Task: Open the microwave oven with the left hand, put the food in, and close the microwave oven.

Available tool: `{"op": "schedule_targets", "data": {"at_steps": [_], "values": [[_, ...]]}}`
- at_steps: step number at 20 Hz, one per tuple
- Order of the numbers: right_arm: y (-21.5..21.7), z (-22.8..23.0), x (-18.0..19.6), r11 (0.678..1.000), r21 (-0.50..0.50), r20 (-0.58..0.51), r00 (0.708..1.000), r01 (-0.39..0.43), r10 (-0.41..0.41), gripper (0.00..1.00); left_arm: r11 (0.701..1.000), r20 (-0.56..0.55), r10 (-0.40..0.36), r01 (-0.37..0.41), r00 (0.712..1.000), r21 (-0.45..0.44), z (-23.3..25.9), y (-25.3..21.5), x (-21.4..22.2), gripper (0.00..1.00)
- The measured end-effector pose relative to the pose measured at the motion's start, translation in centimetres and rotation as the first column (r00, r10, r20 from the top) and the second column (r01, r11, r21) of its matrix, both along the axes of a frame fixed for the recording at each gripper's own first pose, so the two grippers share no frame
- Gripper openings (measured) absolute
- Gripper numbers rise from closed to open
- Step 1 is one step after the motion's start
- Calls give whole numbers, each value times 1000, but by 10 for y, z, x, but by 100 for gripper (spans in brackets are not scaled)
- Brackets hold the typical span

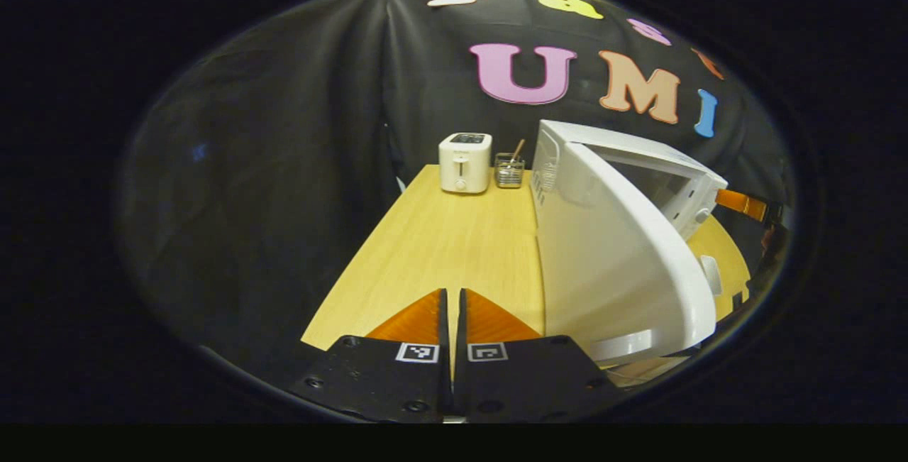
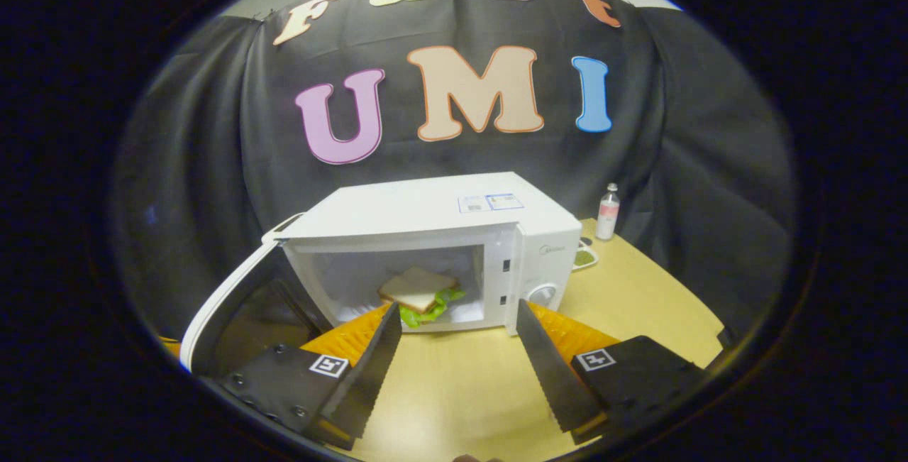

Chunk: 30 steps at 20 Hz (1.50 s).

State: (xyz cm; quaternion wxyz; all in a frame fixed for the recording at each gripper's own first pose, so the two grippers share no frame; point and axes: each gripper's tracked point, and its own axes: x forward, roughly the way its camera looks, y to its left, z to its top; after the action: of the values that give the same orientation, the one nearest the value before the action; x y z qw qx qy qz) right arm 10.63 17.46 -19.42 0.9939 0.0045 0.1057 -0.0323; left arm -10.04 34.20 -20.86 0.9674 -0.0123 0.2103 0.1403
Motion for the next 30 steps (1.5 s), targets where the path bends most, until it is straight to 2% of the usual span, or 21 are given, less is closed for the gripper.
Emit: {"op": "schedule_targets", "data": {"at_steps": [1,2,11,16,17,18,28,29,30], "values": [[-4,4,-8,1000,0,2,1000,6,-6,100,1000,2,-20,20,1000,0,0,-7,1,0],[-8,7,-15,1000,4,3,1000,14,-14,92,999,3,-40,40,999,4,1,-14,3,2],[-50,21,-46,993,64,35,994,98,-100,92,981,-8,-184,184,983,55,8,-67,21,1],[-75,31,-48,991,71,51,991,117,-121,92,968,-21,-230,231,973,97,15,-93,37,1],[-81,34,-48,990,72,51,991,119,-122,100,966,-22,-240,241,970,95,16,-102,41,1],[-88,35,-46,990,74,50,991,120,-124,92,964,-22,-250,250,968,92,16,-111,45,1],[-154,45,-52,991,76,28,993,108,-111,92,955,-38,-290,291,956,54,17,-200,87,0],[-159,45,-52,991,82,24,994,106,-108,100,953,-35,-295,297,955,57,19,-208,91,0],[-164,42,-53,990,91,20,994,104,-106,92,952,-33,-299,300,954,62,21,-215,96,0]]}}
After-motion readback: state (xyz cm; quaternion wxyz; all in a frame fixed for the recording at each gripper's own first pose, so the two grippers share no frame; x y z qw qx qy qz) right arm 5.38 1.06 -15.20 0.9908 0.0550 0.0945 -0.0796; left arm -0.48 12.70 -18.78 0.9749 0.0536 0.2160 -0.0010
